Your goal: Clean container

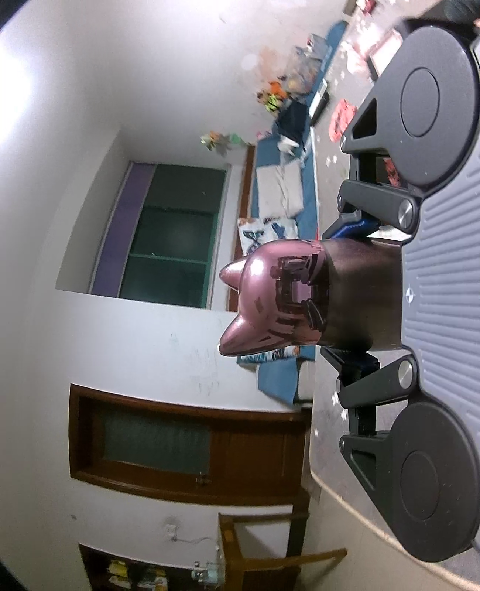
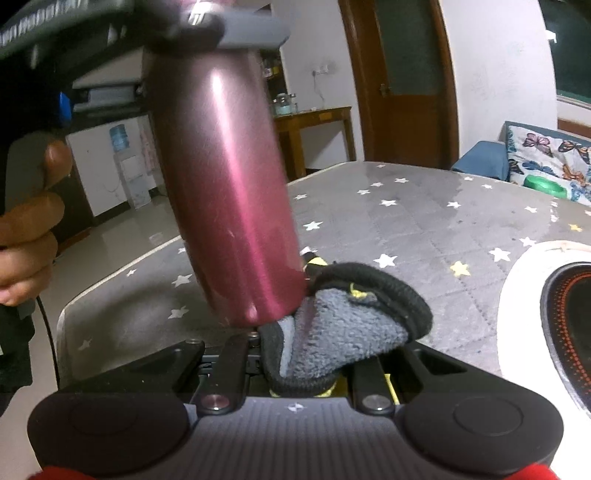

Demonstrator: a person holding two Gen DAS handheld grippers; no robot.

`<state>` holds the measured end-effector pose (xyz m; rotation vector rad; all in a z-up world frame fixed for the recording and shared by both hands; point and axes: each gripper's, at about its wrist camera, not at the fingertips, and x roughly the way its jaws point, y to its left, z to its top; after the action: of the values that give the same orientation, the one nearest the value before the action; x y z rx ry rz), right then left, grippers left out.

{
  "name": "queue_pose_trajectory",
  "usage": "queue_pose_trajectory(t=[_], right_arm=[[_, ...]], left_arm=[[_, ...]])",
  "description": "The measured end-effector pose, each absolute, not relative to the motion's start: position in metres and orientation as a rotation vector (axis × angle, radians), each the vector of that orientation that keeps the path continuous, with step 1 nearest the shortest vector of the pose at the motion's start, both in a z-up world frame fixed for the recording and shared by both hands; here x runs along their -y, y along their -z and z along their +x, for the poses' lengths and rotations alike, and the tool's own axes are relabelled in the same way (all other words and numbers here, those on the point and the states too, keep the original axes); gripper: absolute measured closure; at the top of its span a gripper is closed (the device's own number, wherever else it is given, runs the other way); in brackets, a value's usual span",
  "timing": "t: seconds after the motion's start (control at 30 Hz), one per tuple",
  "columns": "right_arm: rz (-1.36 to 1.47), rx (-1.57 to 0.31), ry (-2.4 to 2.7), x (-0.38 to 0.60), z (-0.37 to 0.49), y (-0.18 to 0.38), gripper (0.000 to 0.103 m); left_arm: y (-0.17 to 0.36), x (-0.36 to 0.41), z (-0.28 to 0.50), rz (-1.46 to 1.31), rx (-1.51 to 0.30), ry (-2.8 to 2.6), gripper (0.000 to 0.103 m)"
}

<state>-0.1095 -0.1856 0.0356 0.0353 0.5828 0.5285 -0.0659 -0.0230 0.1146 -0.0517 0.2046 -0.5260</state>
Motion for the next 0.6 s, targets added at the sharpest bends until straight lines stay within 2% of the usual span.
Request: queue_pose_trajectory(t=[0.23,0.5,0.6], right_arm=[[0.061,-0.546,-0.493,0.199,-0.108,-0.049,0.087],[0.1,-0.392,-0.562,0.21,-0.114,-0.093,0.087],[0.085,-0.392,-0.597,0.202,-0.117,-0.089,0.087]], left_arm=[[-0.105,0.023,-0.058,-0.034,-0.238,0.481,0.042],[-0.088,0.024,-0.044,-0.049,-0.301,0.506,0.042],[-0.085,0.02,-0.046,-0.048,-0.301,0.52,0.042]])
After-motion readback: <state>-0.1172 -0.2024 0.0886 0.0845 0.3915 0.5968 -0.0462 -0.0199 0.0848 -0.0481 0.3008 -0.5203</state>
